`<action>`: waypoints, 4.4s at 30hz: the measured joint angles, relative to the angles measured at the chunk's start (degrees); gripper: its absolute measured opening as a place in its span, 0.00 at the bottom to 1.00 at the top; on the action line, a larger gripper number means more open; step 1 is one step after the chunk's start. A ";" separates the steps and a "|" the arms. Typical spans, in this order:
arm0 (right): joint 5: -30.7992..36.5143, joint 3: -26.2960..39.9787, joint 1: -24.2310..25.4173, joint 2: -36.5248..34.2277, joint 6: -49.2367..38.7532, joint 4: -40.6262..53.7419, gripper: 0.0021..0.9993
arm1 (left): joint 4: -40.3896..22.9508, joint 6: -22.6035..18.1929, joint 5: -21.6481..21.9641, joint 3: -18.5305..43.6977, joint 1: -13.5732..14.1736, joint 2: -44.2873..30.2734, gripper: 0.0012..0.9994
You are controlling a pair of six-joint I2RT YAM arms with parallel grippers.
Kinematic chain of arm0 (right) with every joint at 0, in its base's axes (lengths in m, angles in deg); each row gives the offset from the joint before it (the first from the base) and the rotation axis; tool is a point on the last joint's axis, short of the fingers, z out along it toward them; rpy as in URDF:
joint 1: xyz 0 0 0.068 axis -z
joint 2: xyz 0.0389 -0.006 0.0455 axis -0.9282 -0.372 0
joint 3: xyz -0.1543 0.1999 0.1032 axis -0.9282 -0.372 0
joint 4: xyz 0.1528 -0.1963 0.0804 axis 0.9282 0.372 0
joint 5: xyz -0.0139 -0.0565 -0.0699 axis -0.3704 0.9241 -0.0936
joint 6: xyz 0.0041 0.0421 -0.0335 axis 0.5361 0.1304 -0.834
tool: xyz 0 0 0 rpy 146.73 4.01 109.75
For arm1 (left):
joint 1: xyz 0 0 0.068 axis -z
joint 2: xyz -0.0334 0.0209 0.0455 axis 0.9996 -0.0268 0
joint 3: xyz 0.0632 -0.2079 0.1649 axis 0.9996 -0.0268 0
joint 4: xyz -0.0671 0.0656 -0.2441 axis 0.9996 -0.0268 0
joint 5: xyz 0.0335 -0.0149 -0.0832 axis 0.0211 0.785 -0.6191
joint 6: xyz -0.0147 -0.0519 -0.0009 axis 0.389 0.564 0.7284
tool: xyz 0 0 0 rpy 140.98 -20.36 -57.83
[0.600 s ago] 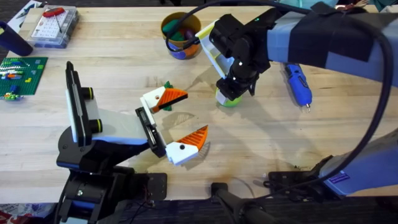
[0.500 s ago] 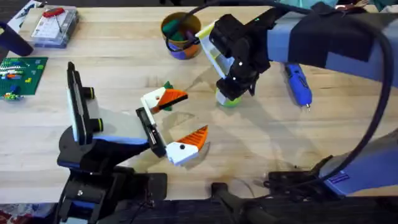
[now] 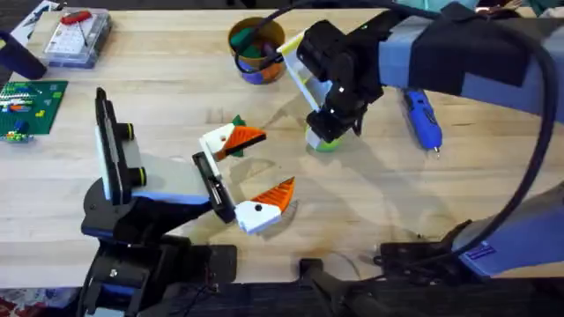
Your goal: Pick up the gripper from the table and insert it into the empty holder that is missing its gripper. Then pick up a screw, insert it into the mounting hole, and use the screwdriver to tighten it. Finally, clean up the table by picking up the vegetable and placing it into the bucket.
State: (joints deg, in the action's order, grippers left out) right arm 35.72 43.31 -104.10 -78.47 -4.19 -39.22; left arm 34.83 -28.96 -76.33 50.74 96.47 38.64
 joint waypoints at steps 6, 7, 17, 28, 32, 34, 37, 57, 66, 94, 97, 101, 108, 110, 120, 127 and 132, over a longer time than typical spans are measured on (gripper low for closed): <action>-0.89 4.28 0.02 0.09 -0.01 6.22 0.29 | 0.00 0.01 0.01 0.00 0.00 0.00 0.99; -0.96 5.45 0.05 0.28 -0.01 7.23 0.29 | 0.00 0.01 0.00 0.00 0.00 0.00 0.99; 0.22 9.08 1.15 9.62 2.52 13.02 0.29 | -0.02 0.01 0.00 0.00 0.00 0.00 0.99; 2.17 9.27 2.79 15.36 5.33 14.58 0.29 | -0.02 0.01 0.01 0.00 0.00 0.00 0.99; 2.27 7.48 3.24 15.82 7.54 11.38 0.29 | -0.02 0.01 0.01 0.00 0.00 0.00 0.99; 2.27 4.59 4.01 16.43 8.71 8.96 0.29 | -0.02 0.01 0.01 0.00 0.00 0.00 0.99; 2.20 -0.09 5.33 17.02 10.12 5.80 0.29 | -0.02 0.01 0.01 0.00 0.00 0.00 0.99; 1.02 -6.45 8.04 8.40 10.69 -1.28 0.29 | -0.02 0.01 0.19 0.00 0.00 0.00 0.99; -2.06 -6.51 8.04 5.79 10.12 -6.61 0.29 | -0.02 0.01 0.19 0.00 0.00 0.00 0.99; -2.43 -6.51 8.07 4.69 8.05 -8.52 0.00 | -0.02 0.01 0.21 0.00 0.00 0.00 0.99; -2.48 -6.51 8.07 4.70 8.03 -8.55 0.00 | -0.02 0.01 0.21 0.00 0.00 0.00 0.99; -2.48 -6.51 8.07 4.69 7.88 -8.56 0.00 | -0.02 0.01 0.21 0.00 0.00 0.00 0.99; -2.48 -6.51 8.07 4.70 7.86 -8.54 0.00 | -0.02 0.01 0.21 0.00 0.00 0.00 0.99; -2.48 -6.51 8.07 4.70 7.86 -8.48 0.00 | -0.02 0.01 0.21 0.00 0.00 0.00 0.99; -0.28 -5.55 8.04 6.97 7.68 -0.05 0.00 | -0.02 0.01 0.21 0.00 0.00 0.00 0.99; 0.59 1.25 8.04 12.15 7.21 7.51 0.00 | -0.02 0.01 0.23 0.00 0.00 0.00 0.99; 0.76 6.15 8.04 13.93 6.73 11.86 0.00 | -0.02 0.01 0.21 0.00 0.00 0.00 0.99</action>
State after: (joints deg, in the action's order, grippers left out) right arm 36.48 49.46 -96.06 -64.54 2.53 -27.37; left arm 34.81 -28.95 -76.12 50.74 96.47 38.64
